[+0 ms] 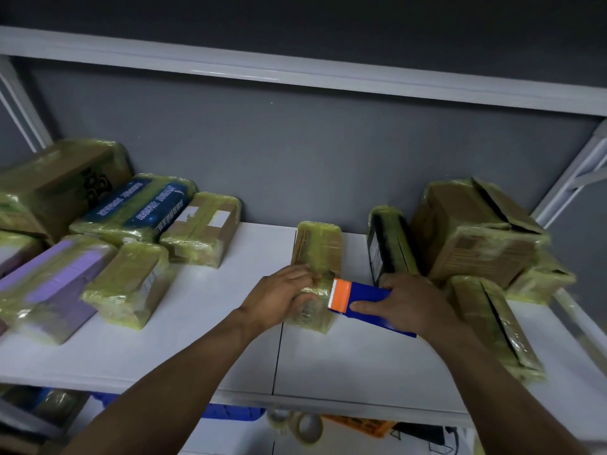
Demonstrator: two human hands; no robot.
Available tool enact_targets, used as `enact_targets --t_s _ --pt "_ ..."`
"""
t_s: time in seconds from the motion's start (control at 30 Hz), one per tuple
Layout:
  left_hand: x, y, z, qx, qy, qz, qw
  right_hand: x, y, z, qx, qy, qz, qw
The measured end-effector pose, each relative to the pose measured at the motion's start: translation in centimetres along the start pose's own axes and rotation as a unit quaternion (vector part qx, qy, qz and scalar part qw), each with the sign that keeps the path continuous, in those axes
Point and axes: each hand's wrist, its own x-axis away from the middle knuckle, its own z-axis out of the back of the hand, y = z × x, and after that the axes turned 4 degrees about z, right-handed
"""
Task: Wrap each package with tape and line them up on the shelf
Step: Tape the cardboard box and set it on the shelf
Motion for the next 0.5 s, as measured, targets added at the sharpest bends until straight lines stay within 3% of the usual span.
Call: enact_targets --t_s 0.2,0.5 --pt "0.3 -2.2 1.9 -0.075 -0.055 -0.086 0.992 0.9 -0.2 0.0 -0.065 0.001 0.011 0.998" --pt "0.6 -2.5 1.6 -0.087 0.006 -0.088 0.992 2.3 2.2 0.3 -0.086 0.0 -0.017 0.996"
